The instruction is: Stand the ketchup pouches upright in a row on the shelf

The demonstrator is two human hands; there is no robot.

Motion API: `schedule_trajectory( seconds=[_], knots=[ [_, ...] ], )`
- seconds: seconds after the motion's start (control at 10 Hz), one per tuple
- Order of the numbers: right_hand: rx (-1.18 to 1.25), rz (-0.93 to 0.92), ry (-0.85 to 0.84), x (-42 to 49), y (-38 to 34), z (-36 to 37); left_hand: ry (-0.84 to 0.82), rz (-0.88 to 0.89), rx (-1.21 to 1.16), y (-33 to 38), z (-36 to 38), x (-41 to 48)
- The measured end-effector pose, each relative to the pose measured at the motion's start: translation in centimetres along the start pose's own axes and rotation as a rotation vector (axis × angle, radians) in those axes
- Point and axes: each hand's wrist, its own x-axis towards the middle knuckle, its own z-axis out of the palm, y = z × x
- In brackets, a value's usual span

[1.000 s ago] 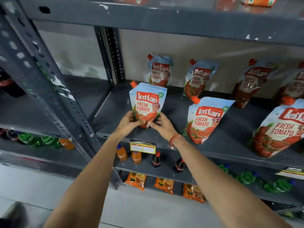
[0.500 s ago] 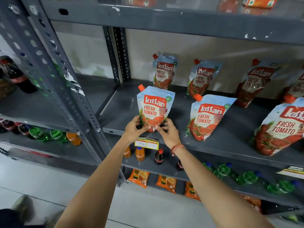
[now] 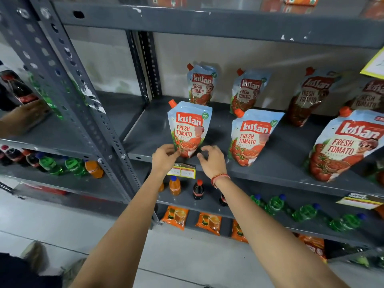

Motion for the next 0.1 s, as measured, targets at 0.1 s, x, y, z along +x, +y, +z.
schedule_trajectory(
  seconds=[0.1],
  knots=[
    [-0.131,-0.128,0.022,-1.33,-0.89,-1.75,-0.051,0.018,0.030,2.10,-0.79,-1.31]
  ],
)
